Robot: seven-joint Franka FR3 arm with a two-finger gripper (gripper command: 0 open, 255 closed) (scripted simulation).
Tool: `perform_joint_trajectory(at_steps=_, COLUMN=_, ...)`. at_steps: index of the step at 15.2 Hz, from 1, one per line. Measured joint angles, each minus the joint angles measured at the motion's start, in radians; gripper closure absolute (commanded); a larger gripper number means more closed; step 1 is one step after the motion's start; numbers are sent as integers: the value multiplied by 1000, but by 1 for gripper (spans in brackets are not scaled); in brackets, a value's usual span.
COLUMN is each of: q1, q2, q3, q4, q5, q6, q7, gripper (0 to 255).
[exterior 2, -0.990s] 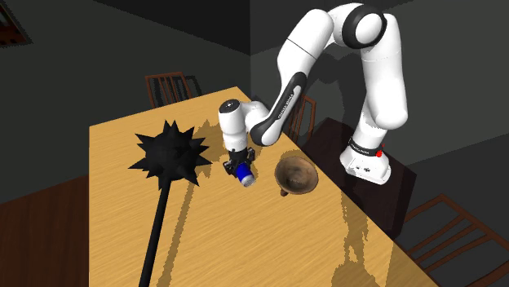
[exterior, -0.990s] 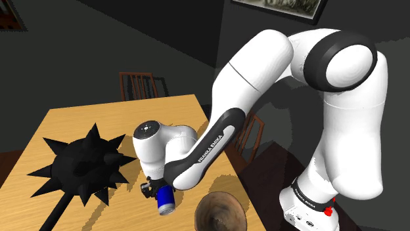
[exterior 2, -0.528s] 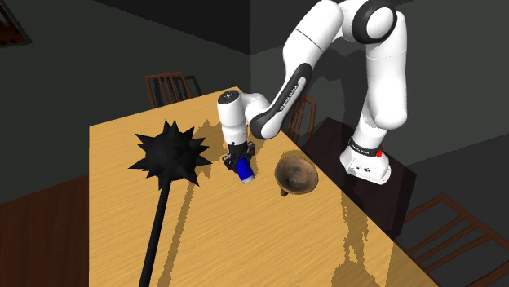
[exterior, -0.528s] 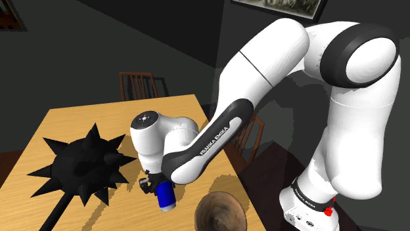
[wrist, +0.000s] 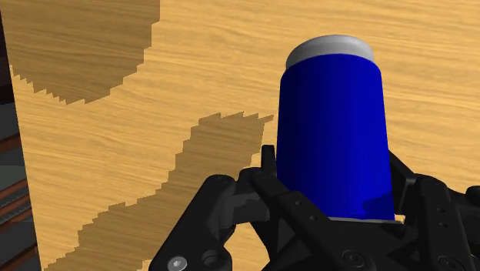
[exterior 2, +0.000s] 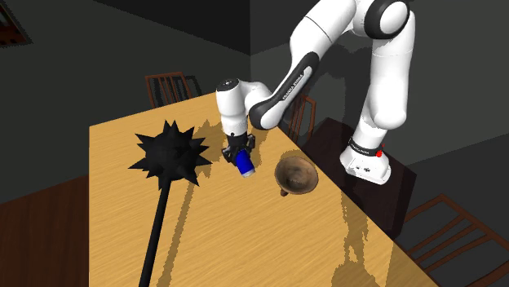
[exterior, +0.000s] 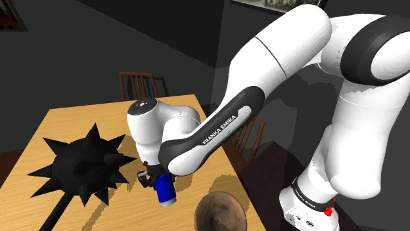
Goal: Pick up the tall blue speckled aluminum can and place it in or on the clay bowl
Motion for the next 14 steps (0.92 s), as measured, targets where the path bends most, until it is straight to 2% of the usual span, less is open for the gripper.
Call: perform_joint_trajectory(at_steps=14, q1=-22, q2=-122, q3=27, q4=56, q5=80, q6=-163, q7=-53, gripper=255)
